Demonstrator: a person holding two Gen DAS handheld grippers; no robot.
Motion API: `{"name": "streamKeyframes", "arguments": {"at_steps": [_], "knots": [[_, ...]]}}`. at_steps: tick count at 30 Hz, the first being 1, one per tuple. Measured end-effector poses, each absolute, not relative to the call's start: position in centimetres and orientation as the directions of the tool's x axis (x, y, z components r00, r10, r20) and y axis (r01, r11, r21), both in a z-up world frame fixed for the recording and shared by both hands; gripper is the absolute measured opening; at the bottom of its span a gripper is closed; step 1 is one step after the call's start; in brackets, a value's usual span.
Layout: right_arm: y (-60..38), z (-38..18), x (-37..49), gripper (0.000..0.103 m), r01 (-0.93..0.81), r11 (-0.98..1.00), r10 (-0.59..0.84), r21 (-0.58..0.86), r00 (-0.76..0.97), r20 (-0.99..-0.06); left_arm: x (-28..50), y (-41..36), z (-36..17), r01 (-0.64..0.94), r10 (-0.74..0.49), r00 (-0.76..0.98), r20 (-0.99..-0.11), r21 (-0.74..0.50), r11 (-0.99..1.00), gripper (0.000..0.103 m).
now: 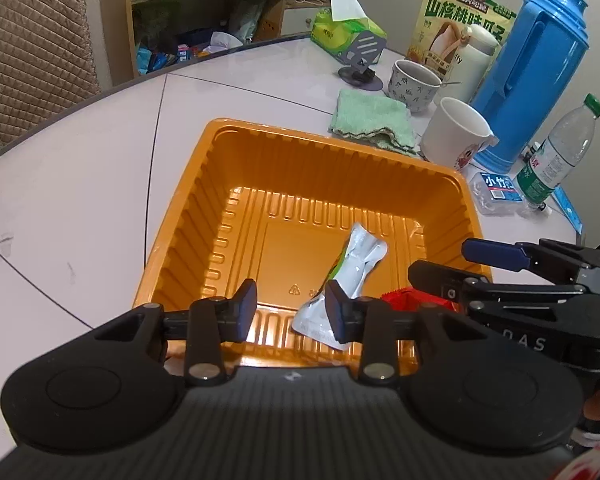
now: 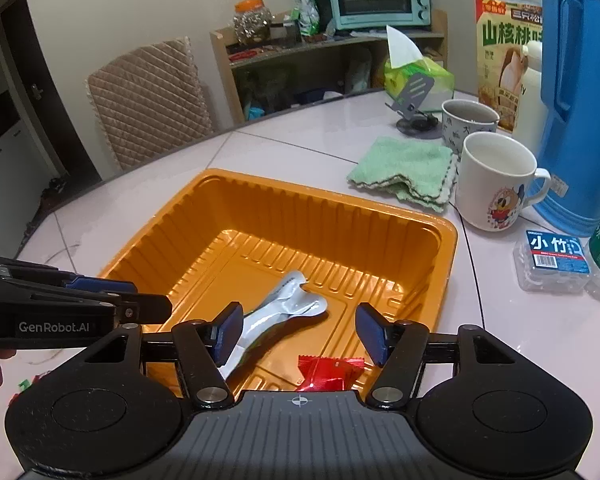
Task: Organize snacks
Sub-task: 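Open both grippers to drop the foil pouch and red packet into the tray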
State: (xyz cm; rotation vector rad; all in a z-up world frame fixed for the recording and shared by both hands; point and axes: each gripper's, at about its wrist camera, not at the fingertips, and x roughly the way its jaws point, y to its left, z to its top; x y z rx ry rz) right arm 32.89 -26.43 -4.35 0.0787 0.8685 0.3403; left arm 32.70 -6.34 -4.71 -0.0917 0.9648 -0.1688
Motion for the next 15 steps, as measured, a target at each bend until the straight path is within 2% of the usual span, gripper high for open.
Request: {"name": "streamKeyframes", "arguments": {"at_steps": [4, 9, 15], "knots": [[-26.7, -3.7, 31.9, 0.064, -0.267, 0.939, 0.339, 0.218, 0.596, -0.728, 31.2, -6.0, -3.8, 0.093, -0.181, 0.574, -0.798, -0.157, 0.983, 0.037], [-27.4, -2.8, 30.1, 0.065, -0.274, 0.928, 0.37, 0.252, 0.594, -0.715, 28.7, -5.3, -2.7, 0.081, -0.161, 0.597, -0.786, -0.14, 0.987, 0.046], [-28.1, -1.7, 27.2, 0.068, -0.296, 0.916, 0.399, 0.271, 0.599, -0.694, 25.1, -4.2, -1.6, 0.053, -0.13, 0.61, -0.781, -0.123, 0.991, 0.05]]}}
